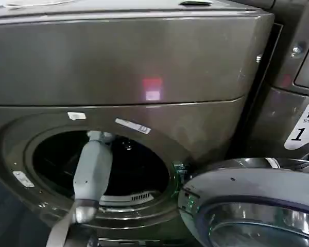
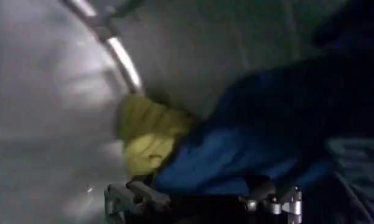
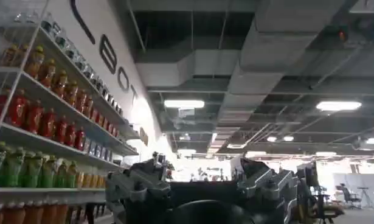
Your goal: Grasp the clothes from the dryer.
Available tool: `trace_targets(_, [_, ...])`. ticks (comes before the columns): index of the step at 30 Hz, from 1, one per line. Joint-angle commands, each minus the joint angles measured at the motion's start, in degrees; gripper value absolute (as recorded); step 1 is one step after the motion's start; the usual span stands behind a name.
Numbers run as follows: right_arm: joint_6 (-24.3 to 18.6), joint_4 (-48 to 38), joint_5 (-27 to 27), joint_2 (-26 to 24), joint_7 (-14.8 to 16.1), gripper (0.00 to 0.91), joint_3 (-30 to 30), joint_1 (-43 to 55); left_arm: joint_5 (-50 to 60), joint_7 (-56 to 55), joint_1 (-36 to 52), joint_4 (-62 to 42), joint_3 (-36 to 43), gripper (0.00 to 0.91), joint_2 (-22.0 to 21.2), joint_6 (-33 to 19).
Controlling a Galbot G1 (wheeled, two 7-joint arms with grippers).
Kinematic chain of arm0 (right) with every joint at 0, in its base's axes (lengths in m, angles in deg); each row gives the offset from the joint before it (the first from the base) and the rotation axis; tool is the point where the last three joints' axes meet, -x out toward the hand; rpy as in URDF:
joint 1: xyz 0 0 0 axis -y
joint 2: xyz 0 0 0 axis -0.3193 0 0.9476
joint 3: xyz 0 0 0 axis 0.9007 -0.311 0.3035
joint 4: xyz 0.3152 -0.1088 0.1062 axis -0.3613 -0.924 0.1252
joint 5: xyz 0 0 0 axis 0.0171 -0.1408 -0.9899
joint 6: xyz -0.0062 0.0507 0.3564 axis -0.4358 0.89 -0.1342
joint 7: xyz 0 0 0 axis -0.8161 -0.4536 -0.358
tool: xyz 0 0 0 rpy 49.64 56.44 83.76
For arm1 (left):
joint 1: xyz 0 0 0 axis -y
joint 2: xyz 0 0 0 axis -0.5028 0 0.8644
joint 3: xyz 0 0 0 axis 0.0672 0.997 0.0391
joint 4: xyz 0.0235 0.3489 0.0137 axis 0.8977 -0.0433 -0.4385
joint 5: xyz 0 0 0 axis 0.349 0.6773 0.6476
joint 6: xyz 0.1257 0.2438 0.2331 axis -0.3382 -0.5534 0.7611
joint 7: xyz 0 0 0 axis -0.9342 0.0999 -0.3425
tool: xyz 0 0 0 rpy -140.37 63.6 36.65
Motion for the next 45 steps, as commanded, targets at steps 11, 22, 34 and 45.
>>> trace_targets(11, [-0.71, -0.15, 1.16, 0.8, -0.02, 0.907, -1.46, 0.82, -0.37, 2.2, 1.62, -13.45, -1.36, 0.907, -0.09, 4.61])
trace_targets(22, [-0.86, -0.42, 1.14, 0.58, -0.05, 0.907, -1.35, 0.38, -1.55, 1.7, 1.34, -16.96, -1.17, 0.907, 0.67, 5.32])
trace_targets(34, [-0.9, -0.17, 0.94, 0.12, -0.39, 0.907, -0.74, 0.19, -3.51, 2.32, 1.75, -20.38, -1.24, 0.907, 0.61, 5.32])
trace_targets(45, [-0.86, -0.12, 0.77, 0.19, -0.4, 0.907, -1.05, 0.18, -8.05, 3.32, 0.51, -16.77, -0.09, 0.0, 1.12, 6.83])
